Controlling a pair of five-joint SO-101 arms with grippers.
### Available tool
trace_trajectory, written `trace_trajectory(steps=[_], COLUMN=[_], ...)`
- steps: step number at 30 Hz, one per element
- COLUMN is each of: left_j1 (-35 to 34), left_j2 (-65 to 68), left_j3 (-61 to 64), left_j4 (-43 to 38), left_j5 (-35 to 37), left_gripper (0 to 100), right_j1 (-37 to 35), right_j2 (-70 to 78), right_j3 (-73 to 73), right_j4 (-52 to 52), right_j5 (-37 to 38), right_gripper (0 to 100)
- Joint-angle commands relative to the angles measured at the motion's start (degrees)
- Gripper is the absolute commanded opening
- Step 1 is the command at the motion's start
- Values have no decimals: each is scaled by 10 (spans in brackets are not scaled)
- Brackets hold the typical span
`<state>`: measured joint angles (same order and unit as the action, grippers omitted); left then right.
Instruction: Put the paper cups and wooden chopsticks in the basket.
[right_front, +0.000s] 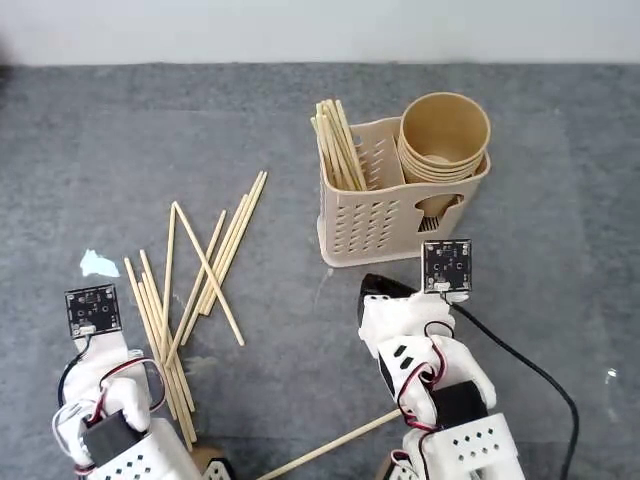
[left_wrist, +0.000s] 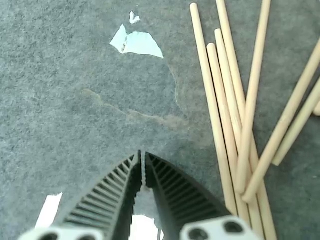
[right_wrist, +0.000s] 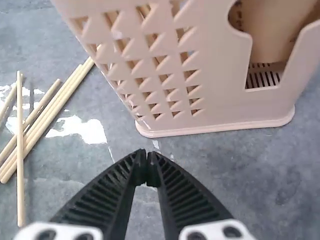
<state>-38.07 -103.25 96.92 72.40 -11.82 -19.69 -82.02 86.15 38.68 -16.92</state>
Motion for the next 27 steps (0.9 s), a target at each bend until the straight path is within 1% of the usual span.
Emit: trace_trajectory(steps=[1, 6, 12, 17, 20, 22, 24, 27], left_j1=[-2, 0, 21, 39, 57, 75, 108, 153], left_j2=[-11, -11, -11, -11, -11, -10, -9, -6], left_j3=[-5, -5, -17, -97, -160, -190, -214, -245], left_j4=[2, 2, 4, 2, -40, -60, -64, -62], left_j5=[-4, -4, -4, -5, -8, -55, -98, -102], left_gripper=[12, 12, 12, 12, 13, 13, 13, 13], right_j1=[5, 5, 6, 6, 6, 6, 6, 6], right_j2=[-12, -12, -12, -11, -11, -11, -11, -11], right_j3=[-6, -6, -4, 19, 31, 34, 34, 35], right_j4=[-3, -3, 4, 2, -1, -2, -2, -2], right_j5=[-7, -7, -6, -6, -6, -6, -6, -6], right_gripper=[12, 11, 11, 11, 11, 11, 11, 11])
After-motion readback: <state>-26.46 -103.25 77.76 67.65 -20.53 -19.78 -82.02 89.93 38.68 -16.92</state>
